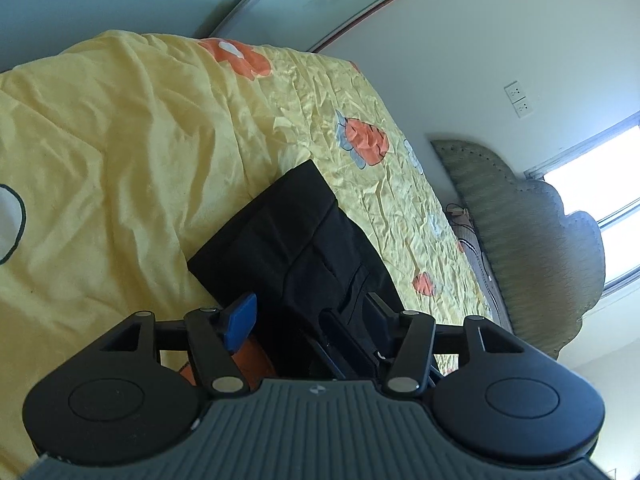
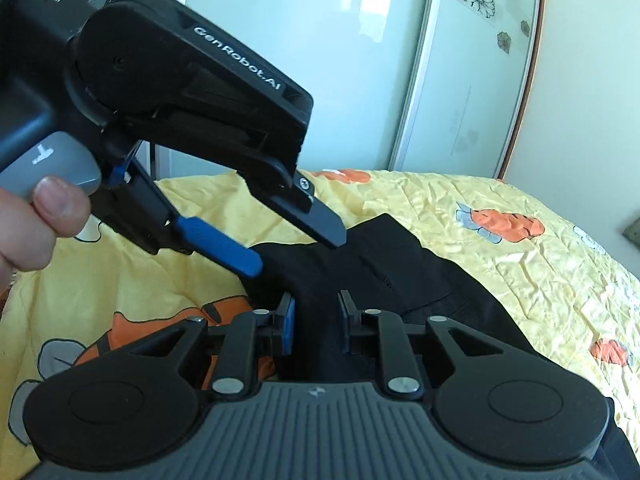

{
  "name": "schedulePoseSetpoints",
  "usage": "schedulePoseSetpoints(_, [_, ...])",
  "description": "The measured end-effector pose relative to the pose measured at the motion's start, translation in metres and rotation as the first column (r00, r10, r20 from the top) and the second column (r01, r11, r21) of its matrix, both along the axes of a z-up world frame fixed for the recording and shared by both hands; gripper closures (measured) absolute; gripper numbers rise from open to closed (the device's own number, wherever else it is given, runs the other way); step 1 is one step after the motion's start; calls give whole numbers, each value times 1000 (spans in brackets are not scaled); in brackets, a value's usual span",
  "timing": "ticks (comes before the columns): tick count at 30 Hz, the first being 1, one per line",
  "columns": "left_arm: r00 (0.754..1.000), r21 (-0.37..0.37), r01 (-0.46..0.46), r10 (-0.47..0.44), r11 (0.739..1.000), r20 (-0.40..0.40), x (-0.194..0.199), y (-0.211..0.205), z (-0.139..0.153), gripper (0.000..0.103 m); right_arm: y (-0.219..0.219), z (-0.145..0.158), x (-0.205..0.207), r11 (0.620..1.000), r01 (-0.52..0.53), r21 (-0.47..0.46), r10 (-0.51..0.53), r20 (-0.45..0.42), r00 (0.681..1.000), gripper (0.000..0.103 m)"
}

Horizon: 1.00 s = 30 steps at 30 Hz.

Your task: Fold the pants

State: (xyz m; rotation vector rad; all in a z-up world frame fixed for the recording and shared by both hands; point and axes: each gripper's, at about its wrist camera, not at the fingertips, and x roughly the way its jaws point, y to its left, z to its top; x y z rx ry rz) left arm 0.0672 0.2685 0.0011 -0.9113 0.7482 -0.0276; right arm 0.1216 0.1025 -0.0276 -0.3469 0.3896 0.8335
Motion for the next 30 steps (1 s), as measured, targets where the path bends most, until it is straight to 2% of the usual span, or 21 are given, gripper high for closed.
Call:
schedulePoseSetpoints(6, [1000,-63,-10,9,998,-18,12,2,-10,43,-4,3,-2,999,35,34,-36,32,999,82])
schedulePoseSetpoints(8, [1000,-56,-17,16,998,-18,17,1,-12,47,-6,4,0,999,40,31,-40,19,999,82])
schedulePoseSetpoints(9, [999,-48,-17,16,999,-29,20,0,-13,56,-6,3,1,999,33,25,-33,4,999,82])
schedulePoseSetpoints(10, [999,-37,-17,16,999,-45,22,-1,-14,74,-5,2,2,1000,21,17,-21,-13,1000,82])
schedulePoseSetpoints(11, [998,-20,-16,14,1000,-63,23,-2,-16,85,-1,1,2,1000,8,-2,-8,-25,1000,82])
schedulePoseSetpoints(12, [997,-4,-20,19,1000,-69,22,-2,-18,90,2,-1,0,1000,-5,-23,4,-26,1000,87])
schedulePoseSetpoints(13, [997,12,-32,33,999,-69,19,-2,-18,91,5,-4,-2,999,-18,-43,17,-23,1000,94])
schedulePoseSetpoints(14, [997,37,-46,49,998,-64,15,-2,-18,92,8,-6,-5,998,-22,-59,22,-13,1000,94])
schedulePoseSetpoints(16, [996,107,-67,72,992,-46,7,-4,-13,92,13,-11,-10,996,-33,-79,33,10,999,95])
schedulePoseSetpoints(19, [994,192,-97,104,977,-27,-2,-7,-8,92,15,-9,-11,997,-57,-51,57,-9,998,95])
schedulePoseSetpoints(22, [995,284,-52,73,957,-63,4,-15,-10,92,21,-12,-15,995,-74,-66,74,-6,997,93])
schedulePoseSetpoints(24, [996,326,-44,66,944,-57,5,-20,-8,92,18,-12,-17,993,-72,-98,71,-16,997,91])
schedulePoseSetpoints(26, [998,399,-32,53,917,-41,3,-27,1,91,-6,4,-22,994,-90,-57,86,-73,994,90])
schedulePoseSetpoints(27, [998,423,-34,56,905,-40,1,-29,4,88,-23,12,-26,996,-91,-4,90,-90,992,90])
schedulePoseSetpoints(28, [996,453,-44,72,890,-46,0,-32,7,73,-46,20,-28,996,-67,51,72,-102,992,89])
schedulePoseSetpoints(30, [993,514,-69,106,855,-44,-5,-36,14,63,-96,27,-30,995,52,87,-41,-118,992,83])
